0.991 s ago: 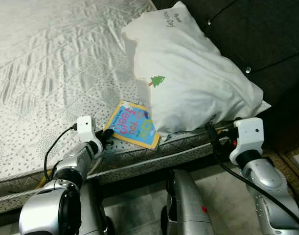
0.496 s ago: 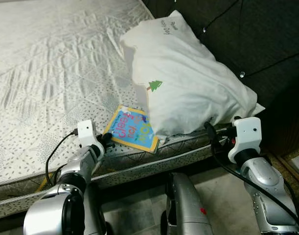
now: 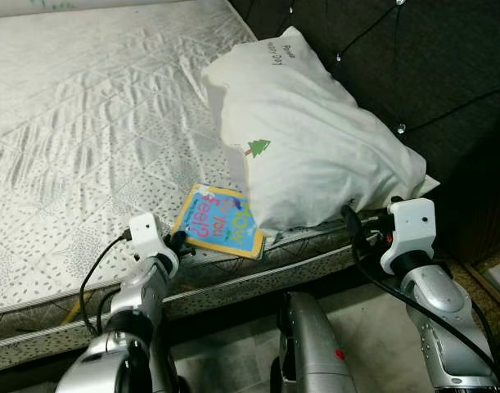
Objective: Clean up the room
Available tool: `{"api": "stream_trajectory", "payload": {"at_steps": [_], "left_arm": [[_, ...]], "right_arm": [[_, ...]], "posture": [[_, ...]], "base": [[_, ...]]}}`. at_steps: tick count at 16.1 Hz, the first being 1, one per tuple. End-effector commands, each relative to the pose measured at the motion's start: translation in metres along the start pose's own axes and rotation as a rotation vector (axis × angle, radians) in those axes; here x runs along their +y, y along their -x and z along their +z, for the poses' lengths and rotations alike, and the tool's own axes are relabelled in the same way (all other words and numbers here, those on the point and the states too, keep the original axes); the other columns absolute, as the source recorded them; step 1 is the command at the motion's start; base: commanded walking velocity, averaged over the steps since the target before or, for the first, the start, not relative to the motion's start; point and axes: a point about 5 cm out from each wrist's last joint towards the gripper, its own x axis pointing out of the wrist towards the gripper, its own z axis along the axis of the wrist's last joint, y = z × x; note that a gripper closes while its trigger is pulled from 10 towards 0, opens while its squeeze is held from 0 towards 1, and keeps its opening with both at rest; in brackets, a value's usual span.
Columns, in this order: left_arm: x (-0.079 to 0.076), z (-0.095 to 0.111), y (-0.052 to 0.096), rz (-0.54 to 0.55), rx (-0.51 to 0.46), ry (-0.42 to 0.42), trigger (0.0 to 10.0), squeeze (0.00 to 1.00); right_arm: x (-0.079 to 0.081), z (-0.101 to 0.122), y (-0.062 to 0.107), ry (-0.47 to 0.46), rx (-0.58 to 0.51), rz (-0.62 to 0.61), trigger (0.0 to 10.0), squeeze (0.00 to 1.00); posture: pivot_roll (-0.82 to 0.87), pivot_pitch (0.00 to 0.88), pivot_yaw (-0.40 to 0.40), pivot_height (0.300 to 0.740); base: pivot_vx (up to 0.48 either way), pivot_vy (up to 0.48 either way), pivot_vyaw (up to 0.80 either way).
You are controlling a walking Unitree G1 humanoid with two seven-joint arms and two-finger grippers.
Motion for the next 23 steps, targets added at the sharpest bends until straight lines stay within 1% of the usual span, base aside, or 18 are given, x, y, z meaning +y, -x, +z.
{"api": "stream_trajectory", "payload": {"at_steps": [1,4,5,6,7,10,13,14,15,16,17,19,20,22,23], "left_arm": [[0.02,-0.02,0.008,0.111,0.075,0.009,0.0,0.0],[0.016,-0.03,0.02,0.127,0.07,0.045,0.0,0.0],[0.015,-0.03,0.026,0.14,0.057,0.044,0.0,0.0],[0.015,-0.03,0.028,0.151,0.05,0.048,0.0,0.0],[0.018,-0.026,0.036,0.207,0.02,0.067,0.0,0.0],[0.03,-0.018,0.046,0.339,-0.049,0.106,0.0,0.0],[0.029,-0.018,0.049,0.362,-0.035,0.084,0.0,0.0],[0.029,-0.018,0.05,0.376,-0.021,0.08,10.0,0.0],[0.029,-0.019,0.051,0.391,-0.016,0.075,10.0,0.0],[0.029,-0.019,0.052,0.401,-0.011,0.077,10.0,0.41],[0.029,-0.017,0.052,0.407,-0.016,0.071,10.0,1.0],[0.025,-0.012,0.053,0.39,-0.032,0.025,10.0,1.0],[0.022,-0.01,0.054,0.385,-0.029,0.015,10.0,1.0],[0.021,-0.011,0.062,0.374,0.0,0.012,10.0,1.0],[0.025,-0.013,0.068,0.367,0.017,0.006,10.0,1.0]], "right_arm": [[-0.001,0.001,-0.001,0.009,-0.007,-0.005,10.0,0.0],[-0.003,0.001,-0.002,0.013,-0.009,-0.008,10.0,0.0],[-0.003,0.0,-0.002,0.015,-0.011,-0.009,10.0,0.0],[-0.004,0.0,-0.002,0.016,-0.011,-0.01,10.0,0.0],[-0.005,-0.001,-0.002,0.018,-0.01,-0.013,10.0,0.0],[-0.006,-0.001,-0.002,0.021,-0.011,-0.016,10.0,0.0],[-0.007,-0.001,-0.002,0.025,-0.014,-0.017,10.0,0.0],[-0.008,-0.001,-0.003,0.028,-0.015,-0.019,10.0,0.0],[-0.008,-0.001,-0.003,0.029,-0.016,-0.021,10.0,0.0],[-0.008,-0.001,-0.004,0.029,-0.017,-0.021,10.0,0.0],[-0.009,-0.001,-0.004,0.03,-0.018,-0.022,10.0,0.0],[-0.009,-0.001,-0.004,0.03,-0.018,-0.022,10.0,0.0],[-0.009,-0.001,-0.004,0.029,-0.02,-0.021,10.0,0.0],[-0.009,0.0,-0.006,0.028,-0.023,-0.017,10.0,0.0],[-0.008,0.0,-0.008,0.027,-0.023,-0.014,10.0,0.0]], "posture": [[-0.15,0.097,-0.015,0.523],[-0.14,0.095,-0.014,0.523],[-0.14,0.095,-0.013,0.523],[-0.14,0.095,-0.013,0.523],[-0.14,0.095,-0.013,0.523],[-0.14,0.093,-0.013,0.523],[-0.14,0.091,-0.015,0.523],[-0.14,0.089,-0.015,0.523],[-0.14,0.088,-0.015,0.523],[-0.14,0.089,-0.014,0.523],[-0.14,0.088,-0.016,0.523],[-0.14,0.087,-0.017,0.523],[-0.14,0.086,-0.017,0.523],[-0.13,0.085,-0.018,0.523],[-0.13,0.084,-0.019,0.523]], "base": [[0.0,0.0,0.0],[0.0,0.0,0.0],[0.0,0.0,0.0],[0.0,0.0,0.0],[0.0,0.0,0.0],[0.0,0.0,0.0],[0.0,0.0,0.0],[0.0,0.0,0.0],[0.0,0.0,0.0],[0.0,0.0,0.0],[0.0,0.0,0.0],[0.0,0.0,0.0],[0.0,0.0,0.0],[0.0,0.0,0.0],[0.0,0.0,0.0]]}}
